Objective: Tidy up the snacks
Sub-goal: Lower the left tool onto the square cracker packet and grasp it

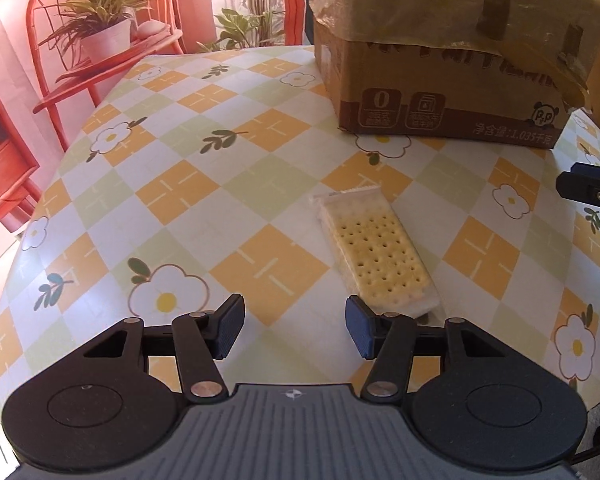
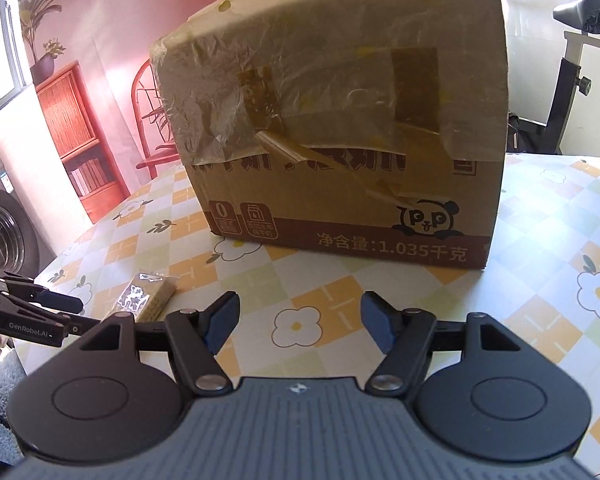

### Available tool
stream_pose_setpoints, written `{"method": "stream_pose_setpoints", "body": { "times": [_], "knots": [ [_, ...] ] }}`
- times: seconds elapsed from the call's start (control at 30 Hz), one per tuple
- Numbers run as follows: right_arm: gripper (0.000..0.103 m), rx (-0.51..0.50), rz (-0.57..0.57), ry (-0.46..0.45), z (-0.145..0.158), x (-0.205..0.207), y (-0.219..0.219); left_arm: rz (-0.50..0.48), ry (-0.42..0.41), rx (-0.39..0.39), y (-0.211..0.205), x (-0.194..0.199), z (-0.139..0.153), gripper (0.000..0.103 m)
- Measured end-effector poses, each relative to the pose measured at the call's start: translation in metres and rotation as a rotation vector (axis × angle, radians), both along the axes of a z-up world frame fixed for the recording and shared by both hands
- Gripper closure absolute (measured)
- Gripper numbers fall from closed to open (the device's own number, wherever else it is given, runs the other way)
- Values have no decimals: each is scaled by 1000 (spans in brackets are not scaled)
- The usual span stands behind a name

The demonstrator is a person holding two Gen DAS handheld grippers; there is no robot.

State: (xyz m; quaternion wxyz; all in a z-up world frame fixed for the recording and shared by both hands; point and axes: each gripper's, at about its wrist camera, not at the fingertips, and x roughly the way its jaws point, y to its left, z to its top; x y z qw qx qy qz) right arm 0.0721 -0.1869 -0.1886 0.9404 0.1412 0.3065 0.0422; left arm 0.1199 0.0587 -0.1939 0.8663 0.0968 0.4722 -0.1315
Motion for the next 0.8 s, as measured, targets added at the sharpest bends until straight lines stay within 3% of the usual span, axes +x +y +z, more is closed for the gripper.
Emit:
{"method": "stream_pose_setpoints", "body": {
  "times": [0.23,0.37,0.5,0.63,0.73,0.8],
  "knots": [
    [33,-8,-23,19,0,-3,-5,-124,-5,-120,-61,8,-1,45],
    [33,-33,-5,34,0,-4,-2,-127,-9,-198,-76,14,8,45],
    [33,-74,55,51,0,4,6,-127,-54,-224,-61,11,22,45],
    [33,-90,149,91,-3,23,23,-23,-71,-238,-39,44,21,45],
    [34,-82,246,119,-6,38,40,-11,-45,-283,-26,67,11,45],
    [41,-69,323,153,-10,48,50,-25,-40,-290,-23,78,5,45]
  ]
}}
